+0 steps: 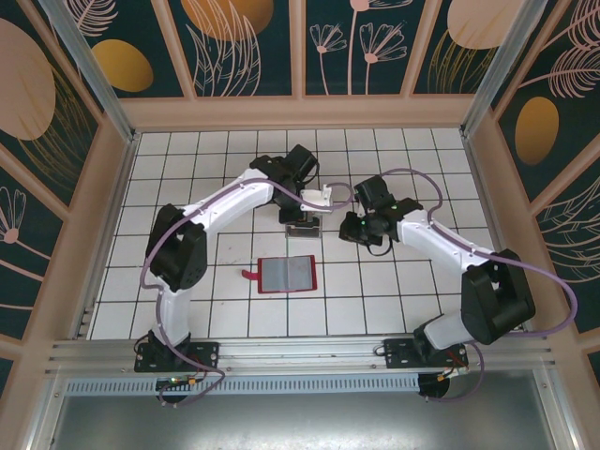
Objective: Take the credit cards out of the card holder
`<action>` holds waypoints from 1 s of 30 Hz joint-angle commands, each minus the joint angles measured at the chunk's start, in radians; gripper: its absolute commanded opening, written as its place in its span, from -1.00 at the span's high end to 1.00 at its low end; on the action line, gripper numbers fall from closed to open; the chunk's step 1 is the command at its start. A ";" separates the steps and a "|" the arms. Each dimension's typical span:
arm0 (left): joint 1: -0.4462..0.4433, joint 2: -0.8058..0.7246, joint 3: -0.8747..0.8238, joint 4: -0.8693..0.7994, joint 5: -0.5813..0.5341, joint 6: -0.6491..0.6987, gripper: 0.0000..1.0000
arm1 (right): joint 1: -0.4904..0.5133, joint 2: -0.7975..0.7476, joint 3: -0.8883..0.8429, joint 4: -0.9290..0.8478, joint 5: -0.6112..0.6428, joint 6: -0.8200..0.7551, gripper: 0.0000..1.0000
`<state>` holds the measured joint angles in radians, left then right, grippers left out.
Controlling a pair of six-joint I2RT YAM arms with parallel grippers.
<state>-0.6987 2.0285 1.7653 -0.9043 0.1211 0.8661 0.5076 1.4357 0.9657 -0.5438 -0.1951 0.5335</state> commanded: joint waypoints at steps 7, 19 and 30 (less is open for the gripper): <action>-0.002 0.077 0.124 -0.103 0.047 0.068 1.00 | -0.005 -0.036 -0.030 -0.011 0.023 0.013 0.54; -0.001 0.169 0.213 -0.169 0.106 0.068 1.00 | -0.012 -0.035 -0.030 -0.017 0.023 0.007 0.54; -0.001 0.256 0.297 -0.200 0.121 0.056 1.00 | -0.013 -0.035 -0.028 -0.018 0.021 0.002 0.54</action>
<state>-0.6983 2.2524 2.0182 -1.0607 0.2070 0.9154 0.4969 1.4254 0.9447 -0.5438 -0.1841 0.5335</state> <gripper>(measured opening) 0.053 0.228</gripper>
